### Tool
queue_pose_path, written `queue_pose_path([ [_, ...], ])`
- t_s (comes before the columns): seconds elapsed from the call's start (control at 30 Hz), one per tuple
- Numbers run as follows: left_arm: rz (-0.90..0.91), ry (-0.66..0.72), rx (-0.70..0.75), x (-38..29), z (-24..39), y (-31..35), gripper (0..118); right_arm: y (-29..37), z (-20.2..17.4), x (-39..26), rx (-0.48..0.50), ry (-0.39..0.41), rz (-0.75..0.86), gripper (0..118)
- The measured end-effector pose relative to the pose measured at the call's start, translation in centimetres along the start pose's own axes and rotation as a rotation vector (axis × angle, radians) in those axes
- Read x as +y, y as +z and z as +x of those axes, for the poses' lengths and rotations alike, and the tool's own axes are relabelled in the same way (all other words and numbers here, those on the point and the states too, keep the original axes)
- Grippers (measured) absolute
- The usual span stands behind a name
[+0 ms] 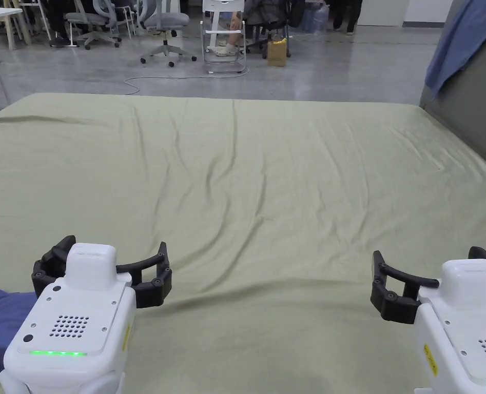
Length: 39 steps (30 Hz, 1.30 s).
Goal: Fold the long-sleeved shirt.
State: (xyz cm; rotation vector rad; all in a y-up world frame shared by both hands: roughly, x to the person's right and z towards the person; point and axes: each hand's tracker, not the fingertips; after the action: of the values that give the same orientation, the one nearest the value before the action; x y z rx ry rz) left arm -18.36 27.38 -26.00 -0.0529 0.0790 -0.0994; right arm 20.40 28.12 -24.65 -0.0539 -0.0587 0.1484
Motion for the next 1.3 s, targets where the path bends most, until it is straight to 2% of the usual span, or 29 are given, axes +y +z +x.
queue_pose_path([
  [0.4, -0.003, -0.012, 0.006, 0.0, 0.0, 0.0, 118, 0.0, 0.1, 0.1, -0.006, -0.021, 0.002, 118],
  [0.6, -0.003, 0.001, 0.011, 0.2, -0.2, 0.1, 118, 0.0, 0.1, 0.0, -0.038, -0.009, 0.042, 118],
  [0.8, -0.010, -0.003, 0.017, 0.1, -0.3, 0.0, 118, 0.0, 0.3, 0.1, -0.010, -0.018, 0.034, 118],
  [0.87, -0.014, -0.012, 0.016, 0.1, -0.2, -0.1, 118, -0.3, 0.4, 0.0, 0.033, -0.053, 0.001, 118],
  [0.97, -0.019, -0.027, 0.015, 0.1, -0.1, -0.1, 118, -1.2, 1.0, 0.2, 0.162, -0.242, -0.137, 118],
  [1.0, -0.020, -0.030, 0.014, 0.1, -0.1, -0.1, 118, -1.8, 0.9, 0.4, 0.153, -0.314, -0.200, 118],
  [1.03, -0.019, -0.031, 0.013, 0.1, -0.1, -0.1, 118, -2.4, 0.6, 0.7, 0.093, -0.353, -0.281, 118],
  [1.1, -0.020, -0.031, 0.009, 0.0, 0.0, -0.1, 118, -3.0, 0.1, 1.1, -0.004, -0.383, -0.404, 118],
  [1.2, -0.025, -0.039, 0.010, -0.1, 0.1, -0.1, 118, -4.1, -0.6, 1.7, -0.080, -0.283, -0.606, 118],
  [1.3, -0.035, -0.046, 0.010, -0.1, 0.1, -0.2, 118, -4.2, -1.4, 0.7, -0.165, -0.222, -0.583, 118],
])
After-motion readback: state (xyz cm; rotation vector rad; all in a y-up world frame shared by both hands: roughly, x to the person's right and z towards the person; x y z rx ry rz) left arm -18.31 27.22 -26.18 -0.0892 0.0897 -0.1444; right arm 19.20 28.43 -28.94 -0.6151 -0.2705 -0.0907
